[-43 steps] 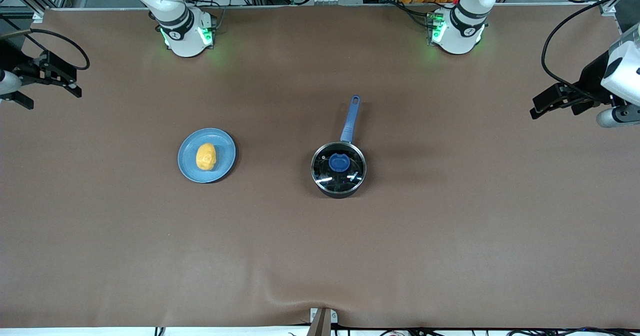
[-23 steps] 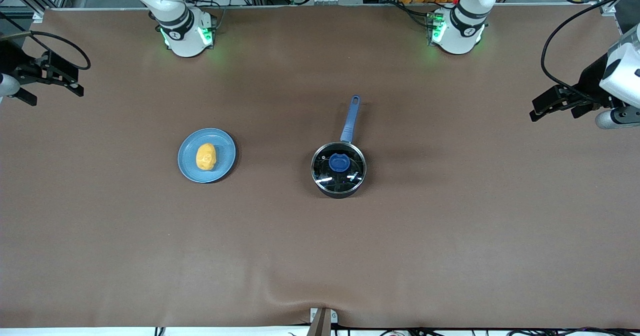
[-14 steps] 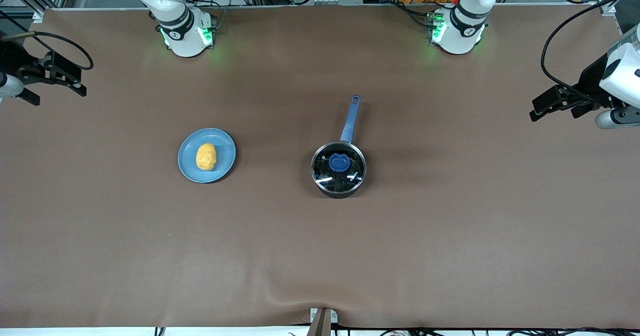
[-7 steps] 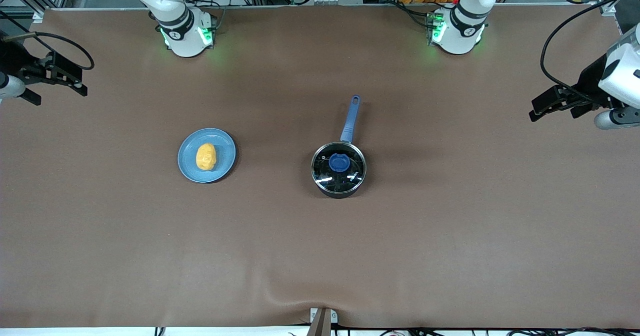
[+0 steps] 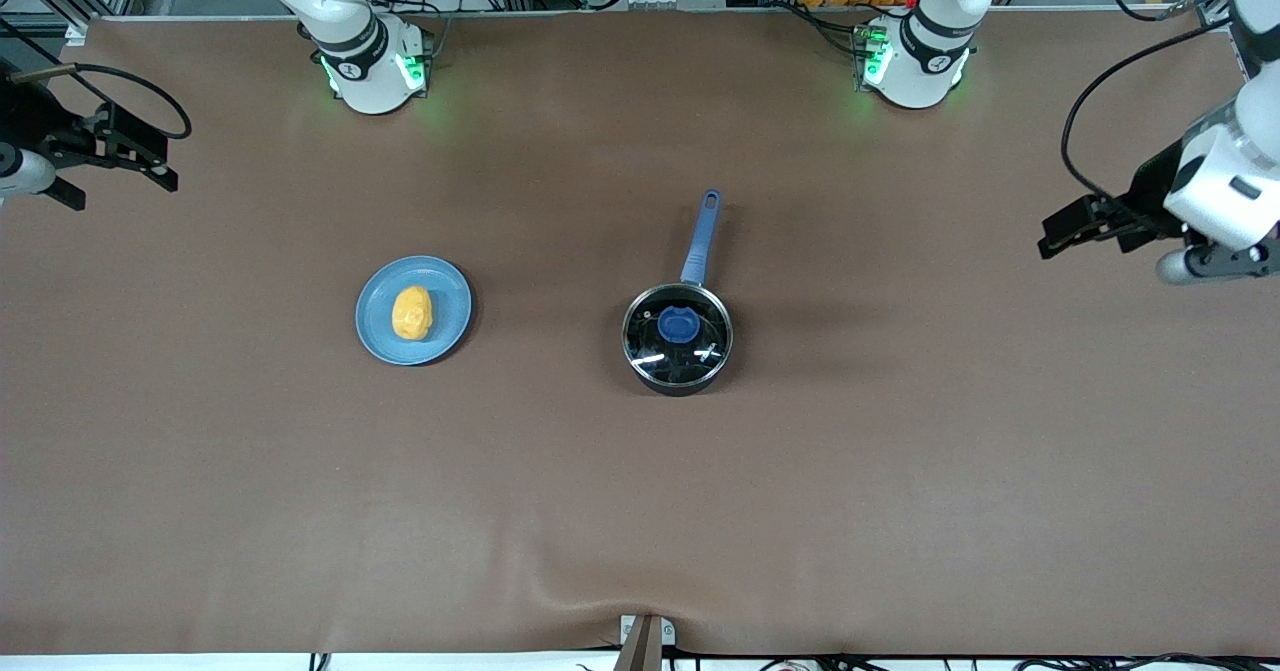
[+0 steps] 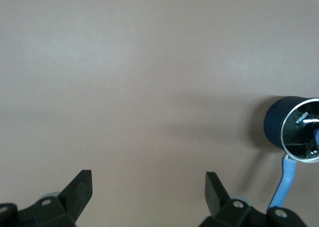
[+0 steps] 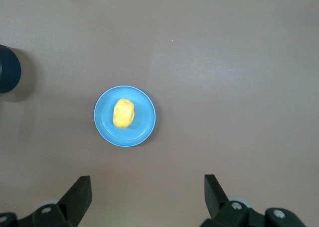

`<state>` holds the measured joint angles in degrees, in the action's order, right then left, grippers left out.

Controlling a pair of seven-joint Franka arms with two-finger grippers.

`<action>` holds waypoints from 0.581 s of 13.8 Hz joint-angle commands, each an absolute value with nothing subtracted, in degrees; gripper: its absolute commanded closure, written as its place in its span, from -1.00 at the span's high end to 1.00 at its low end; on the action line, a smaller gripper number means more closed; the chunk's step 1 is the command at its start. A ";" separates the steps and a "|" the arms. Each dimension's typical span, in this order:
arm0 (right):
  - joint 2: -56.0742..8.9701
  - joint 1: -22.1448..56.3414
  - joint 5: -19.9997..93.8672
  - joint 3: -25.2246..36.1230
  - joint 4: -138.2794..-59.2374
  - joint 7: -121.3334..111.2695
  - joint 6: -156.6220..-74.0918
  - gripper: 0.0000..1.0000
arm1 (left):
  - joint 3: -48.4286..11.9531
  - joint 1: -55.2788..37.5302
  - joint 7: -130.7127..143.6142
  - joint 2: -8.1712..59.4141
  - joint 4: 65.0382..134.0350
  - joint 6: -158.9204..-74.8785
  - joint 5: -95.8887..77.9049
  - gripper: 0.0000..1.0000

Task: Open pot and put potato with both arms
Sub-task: 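Move the left gripper over the glass lid's blue knob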

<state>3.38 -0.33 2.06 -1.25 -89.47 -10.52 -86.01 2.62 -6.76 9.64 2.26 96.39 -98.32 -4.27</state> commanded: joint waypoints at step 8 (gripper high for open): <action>2.81 0.09 2.81 -0.79 -88.51 -9.93 -84.38 1.00 | -6.76 -9.48 24.67 10.80 100.20 -113.02 -5.10 1.00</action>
<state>3.22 -0.30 2.06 -1.23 -89.47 -10.51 -85.26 -4.85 -8.29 19.94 9.53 100.97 -111.47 -4.44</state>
